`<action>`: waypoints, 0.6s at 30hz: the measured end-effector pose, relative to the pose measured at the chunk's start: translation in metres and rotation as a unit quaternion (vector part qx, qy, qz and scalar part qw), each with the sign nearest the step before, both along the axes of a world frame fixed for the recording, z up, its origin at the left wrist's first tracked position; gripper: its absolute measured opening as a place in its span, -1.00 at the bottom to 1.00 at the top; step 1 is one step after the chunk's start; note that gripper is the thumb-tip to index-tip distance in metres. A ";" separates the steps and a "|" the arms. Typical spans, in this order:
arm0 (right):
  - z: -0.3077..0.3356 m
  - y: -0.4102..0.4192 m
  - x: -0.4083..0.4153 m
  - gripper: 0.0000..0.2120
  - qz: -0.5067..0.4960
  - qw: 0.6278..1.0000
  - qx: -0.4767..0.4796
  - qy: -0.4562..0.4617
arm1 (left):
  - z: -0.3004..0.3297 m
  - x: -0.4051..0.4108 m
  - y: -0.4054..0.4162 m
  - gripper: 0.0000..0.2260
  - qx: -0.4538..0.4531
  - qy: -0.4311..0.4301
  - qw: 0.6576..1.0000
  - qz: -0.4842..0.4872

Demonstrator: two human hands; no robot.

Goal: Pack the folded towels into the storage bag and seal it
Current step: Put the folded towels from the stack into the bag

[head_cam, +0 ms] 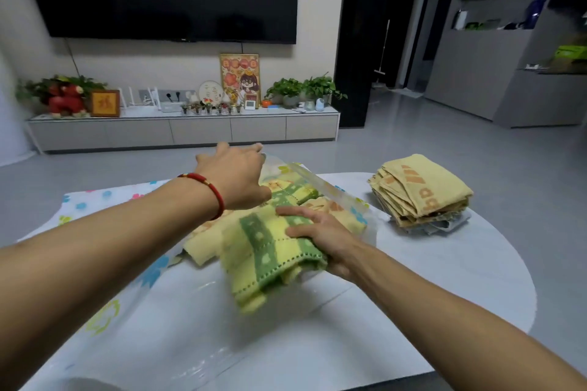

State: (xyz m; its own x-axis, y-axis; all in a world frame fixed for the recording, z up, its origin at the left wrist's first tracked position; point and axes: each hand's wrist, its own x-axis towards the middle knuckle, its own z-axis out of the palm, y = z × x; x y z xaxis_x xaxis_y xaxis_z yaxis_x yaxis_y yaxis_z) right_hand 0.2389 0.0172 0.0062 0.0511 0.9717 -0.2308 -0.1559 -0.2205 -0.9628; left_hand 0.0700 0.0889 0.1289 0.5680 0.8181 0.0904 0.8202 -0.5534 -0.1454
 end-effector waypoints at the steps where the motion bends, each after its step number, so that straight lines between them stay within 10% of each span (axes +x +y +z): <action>1: -0.007 0.012 0.000 -0.62 -0.095 0.995 0.009 0.020 | 0.001 0.000 0.002 -0.44 0.000 -0.001 1.000 0.001; 5: -0.045 0.038 0.014 -0.63 -0.279 0.959 -0.048 0.032 | 0.002 -0.004 0.004 -0.45 0.000 -0.004 1.000 0.001; 9: -0.047 0.044 0.014 -0.64 -0.314 0.936 -0.070 -0.143 | 0.000 -0.005 0.004 -0.49 -0.001 0.000 1.000 -0.003; 18: -0.020 -0.011 -0.095 -0.60 -0.164 0.981 0.074 -0.067 | 0.003 -0.005 0.008 -0.45 -0.031 -0.016 0.999 -0.016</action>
